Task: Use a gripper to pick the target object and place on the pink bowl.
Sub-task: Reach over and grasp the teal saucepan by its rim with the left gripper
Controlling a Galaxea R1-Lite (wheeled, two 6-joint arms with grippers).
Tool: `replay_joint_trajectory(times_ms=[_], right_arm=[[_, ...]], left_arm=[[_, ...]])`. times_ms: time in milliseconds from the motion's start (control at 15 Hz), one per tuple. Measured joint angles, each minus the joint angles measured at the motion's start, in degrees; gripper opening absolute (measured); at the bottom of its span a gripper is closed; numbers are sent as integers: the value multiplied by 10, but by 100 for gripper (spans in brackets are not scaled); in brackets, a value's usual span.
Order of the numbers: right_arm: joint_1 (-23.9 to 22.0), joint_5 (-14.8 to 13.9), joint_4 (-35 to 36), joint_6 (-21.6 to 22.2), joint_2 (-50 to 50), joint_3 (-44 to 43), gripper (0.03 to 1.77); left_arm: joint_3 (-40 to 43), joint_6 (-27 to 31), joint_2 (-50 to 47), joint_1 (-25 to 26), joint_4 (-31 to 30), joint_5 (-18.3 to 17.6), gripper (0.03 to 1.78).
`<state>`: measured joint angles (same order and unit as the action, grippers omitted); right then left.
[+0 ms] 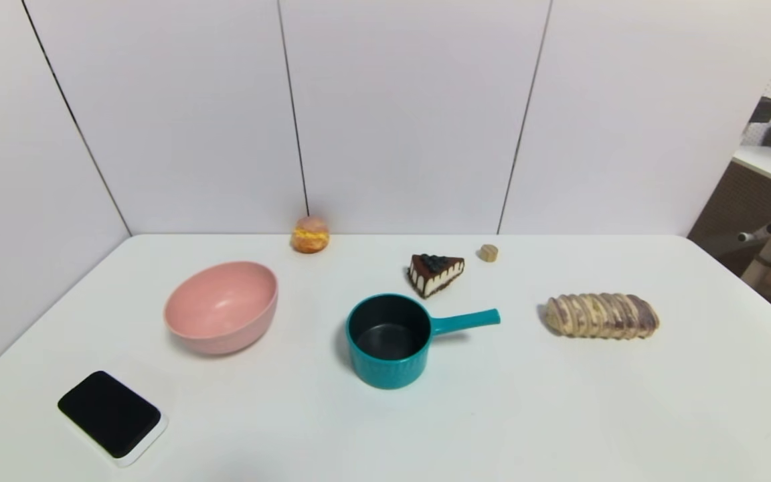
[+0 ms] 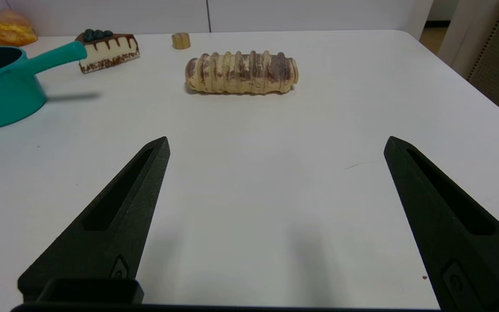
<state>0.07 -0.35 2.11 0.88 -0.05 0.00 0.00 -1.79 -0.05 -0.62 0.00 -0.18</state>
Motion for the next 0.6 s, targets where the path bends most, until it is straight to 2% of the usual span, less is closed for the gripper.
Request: replay_joint_trajectory(times_ms=[600], right_arm=[[0,0,0,0,0,0,171]], left_arm=[[0,0,0,0,0,0,169]])
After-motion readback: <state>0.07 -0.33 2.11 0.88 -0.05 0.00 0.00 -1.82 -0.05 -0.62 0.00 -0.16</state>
